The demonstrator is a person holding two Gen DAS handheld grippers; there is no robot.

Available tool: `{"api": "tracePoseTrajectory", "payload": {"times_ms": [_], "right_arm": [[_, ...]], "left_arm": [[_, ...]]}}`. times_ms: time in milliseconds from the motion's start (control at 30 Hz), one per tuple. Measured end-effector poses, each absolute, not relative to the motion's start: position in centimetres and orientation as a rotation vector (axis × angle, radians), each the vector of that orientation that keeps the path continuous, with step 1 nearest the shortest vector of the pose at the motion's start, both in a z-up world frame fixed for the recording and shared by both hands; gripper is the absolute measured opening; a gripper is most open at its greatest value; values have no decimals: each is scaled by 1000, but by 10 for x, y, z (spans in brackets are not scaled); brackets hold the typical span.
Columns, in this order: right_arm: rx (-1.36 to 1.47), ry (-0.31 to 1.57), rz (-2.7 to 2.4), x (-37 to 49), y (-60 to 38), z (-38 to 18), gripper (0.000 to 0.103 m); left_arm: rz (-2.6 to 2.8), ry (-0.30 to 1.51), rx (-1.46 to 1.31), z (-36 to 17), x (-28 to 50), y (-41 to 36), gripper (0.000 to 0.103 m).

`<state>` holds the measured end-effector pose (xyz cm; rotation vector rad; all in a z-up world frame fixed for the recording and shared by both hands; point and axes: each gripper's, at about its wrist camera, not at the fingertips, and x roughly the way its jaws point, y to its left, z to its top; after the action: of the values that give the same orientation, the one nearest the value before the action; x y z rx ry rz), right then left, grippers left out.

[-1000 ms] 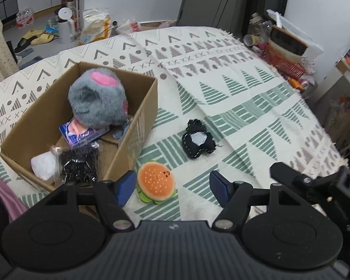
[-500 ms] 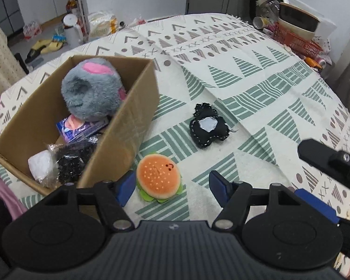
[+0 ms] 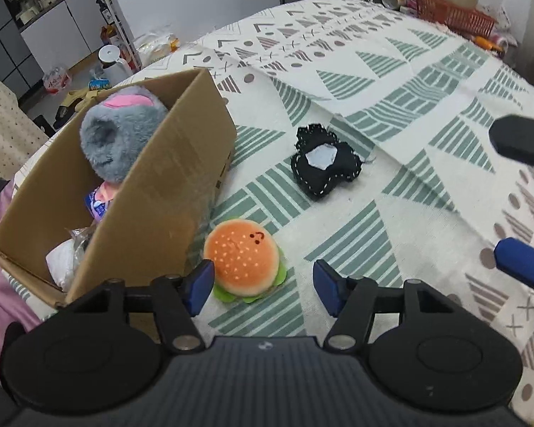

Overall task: Organize soft objects
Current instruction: 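Move the left gripper to the orange burger plush while the right gripper approaches the black plush, then grasp the burger plush with the left gripper while the right gripper grasps the black plush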

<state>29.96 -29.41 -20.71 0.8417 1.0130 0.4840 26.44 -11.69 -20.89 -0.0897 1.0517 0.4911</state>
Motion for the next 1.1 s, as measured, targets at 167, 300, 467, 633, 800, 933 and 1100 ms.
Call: {"api": "tracePoseTrajectory", "payload": {"times_ms": [167,300,467,633,800,933,1100], "right_arm": [[835,1037,484,305,-291,-215,65],[837,1052,489,312,-285,-224,65],[837,1060,511,320,-277,-230,65],[839,1065,523,328,-268,-237,64],[847,1069,518,338,-256,-247,64],[848,1071,505,346,-248,-253,64],[847,1073,506,353,-237,-260,58]], "left_arm": [[500,1061,-117,-218,269,-107,33],[481,1039,-145,-217,272,-99,22],[458,1010,-181,-209,275,-92,19],[424,985,-219,-198,281,-83,19],[391,965,-270,-188,287,-69,19],[356,950,-309,-181,292,-58,19],[320,944,-350,-177,300,-47,19]]}}
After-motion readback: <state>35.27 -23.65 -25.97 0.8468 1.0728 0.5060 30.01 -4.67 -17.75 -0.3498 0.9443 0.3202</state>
